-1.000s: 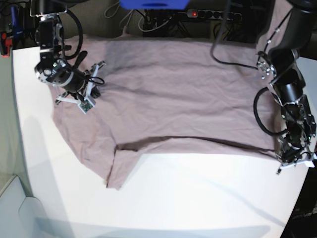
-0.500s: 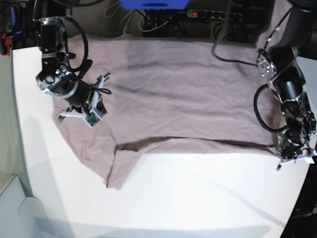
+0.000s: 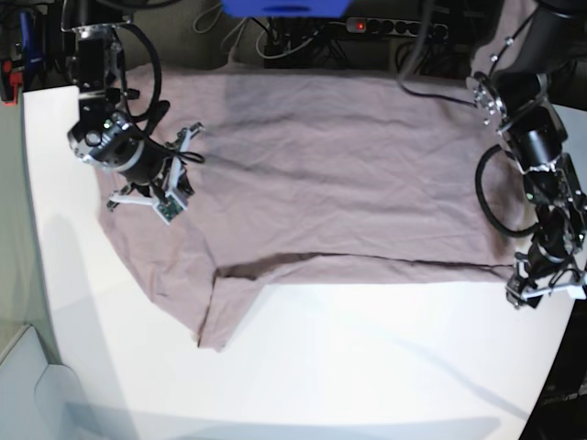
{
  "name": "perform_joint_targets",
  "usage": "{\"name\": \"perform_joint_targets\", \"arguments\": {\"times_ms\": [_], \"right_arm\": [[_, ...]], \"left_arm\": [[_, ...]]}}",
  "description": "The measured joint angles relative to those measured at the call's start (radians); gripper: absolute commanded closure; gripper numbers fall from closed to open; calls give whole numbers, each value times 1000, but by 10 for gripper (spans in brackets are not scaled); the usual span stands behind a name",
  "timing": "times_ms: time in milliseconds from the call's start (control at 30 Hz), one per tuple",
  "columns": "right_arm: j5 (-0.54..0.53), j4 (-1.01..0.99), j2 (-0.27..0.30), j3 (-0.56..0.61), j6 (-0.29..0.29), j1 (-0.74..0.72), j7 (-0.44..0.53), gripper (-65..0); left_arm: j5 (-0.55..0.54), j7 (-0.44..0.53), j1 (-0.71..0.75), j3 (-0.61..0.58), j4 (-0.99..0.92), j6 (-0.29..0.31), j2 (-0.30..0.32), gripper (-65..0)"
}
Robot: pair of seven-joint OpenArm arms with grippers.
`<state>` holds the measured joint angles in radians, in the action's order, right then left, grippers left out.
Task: Layout the t-shirt on the table in an organized manner, then fold the t-shirt properly
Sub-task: 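Drag the right gripper along the shirt edge toward the hem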
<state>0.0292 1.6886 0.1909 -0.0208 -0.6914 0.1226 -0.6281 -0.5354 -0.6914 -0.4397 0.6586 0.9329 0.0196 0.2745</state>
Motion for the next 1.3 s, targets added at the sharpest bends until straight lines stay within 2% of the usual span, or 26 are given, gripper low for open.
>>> {"name": "perform_joint_targets", "arguments": {"times_ms": [133, 200, 300, 400, 633, 733, 833, 967, 1067, 1300], "right_arm": [[-1, 0, -5, 0, 0, -2, 1, 0], [-1, 0, -6, 0, 0, -6, 4, 0], [0, 0, -5, 0, 0, -5, 3, 0], [0, -2, 0, 0, 0, -3, 0, 0], [1, -14, -2, 6, -3, -21, -8, 0], [-1, -41, -3, 60, 0, -101, 11, 0], [-5, -142, -6, 140, -1, -186, 10, 0], [-1, -305, -9, 249, -8, -302, 7, 0], [-3, -416, -38, 310, -5, -396, 15, 0], [1, -639, -78, 415, -4, -538, 130, 0]], "left_arm": [[-56, -85, 107, -31, 95, -16, -13, -204], [-97, -145, 158, -53, 161, -5, -31, -147], [-146, -179, 246, -87, 259, 0, -38, -159], [-143, -190, 335, -112, 322, -5, -43, -185], [-172, -132, 390, -175, 283, 10, -34, -190], [-191, -77, 368, -199, 220, 30, -25, -190], [-148, -15, 361, -222, 206, 37, -29, -190], [-117, -8, 363, -221, 205, 49, -31, -190], [-116, -7, 364, -220, 203, 52, -31, -190], [-116, -10, 364, -220, 203, 55, -28, -189]]}}
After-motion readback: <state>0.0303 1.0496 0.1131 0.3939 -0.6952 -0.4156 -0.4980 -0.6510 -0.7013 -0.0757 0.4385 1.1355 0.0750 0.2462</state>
